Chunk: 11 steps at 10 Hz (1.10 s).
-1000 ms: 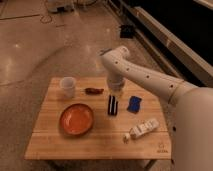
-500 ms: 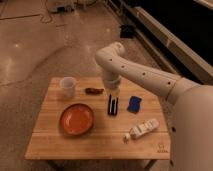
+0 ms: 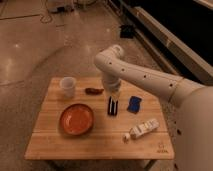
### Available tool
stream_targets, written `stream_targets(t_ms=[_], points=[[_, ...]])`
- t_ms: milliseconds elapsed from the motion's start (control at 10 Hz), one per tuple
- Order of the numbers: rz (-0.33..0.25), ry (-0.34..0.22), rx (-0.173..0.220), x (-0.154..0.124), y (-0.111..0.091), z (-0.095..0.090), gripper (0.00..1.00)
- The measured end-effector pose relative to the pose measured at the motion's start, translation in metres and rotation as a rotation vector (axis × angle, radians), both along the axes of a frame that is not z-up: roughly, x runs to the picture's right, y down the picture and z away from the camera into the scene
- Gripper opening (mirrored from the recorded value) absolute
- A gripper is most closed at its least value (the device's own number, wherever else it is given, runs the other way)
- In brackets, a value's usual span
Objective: Move the arm in a circular motion
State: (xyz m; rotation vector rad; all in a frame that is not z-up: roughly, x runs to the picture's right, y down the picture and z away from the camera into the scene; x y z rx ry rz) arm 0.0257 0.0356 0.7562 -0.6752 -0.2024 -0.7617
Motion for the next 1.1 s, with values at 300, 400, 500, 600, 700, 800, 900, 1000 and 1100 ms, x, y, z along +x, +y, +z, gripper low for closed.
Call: stream_targets(t_ms=[300,400,500,600,700,800,900,1000,1100], points=[[-0.020,-0.005,0.004,0.008,0.003,-0.006,0.44],[-0.029,-0.011,0.006,0.014,0.002,-0.002,0.44],[-0.025,-0.012,0.006,0.012,0.002,-0.003,0.44],[-0.020,-0.009,0.011,0.008,0.001,-0.012,0.44],[-0.030,-0.015,0.013,0.002,0.005,-0.022,0.44],[-0.049,-0.022,0.010,0.007,0.013,-0.029,0.44],[-0.073,-0.032,0.010,0.005,0.015,-0.027,0.44],[-0.089,-0.041,0.007,-0.001,0.016,-0.024,0.44],[-0.077,-0.037,0.025,-0.001,0.016,-0.026,0.44]])
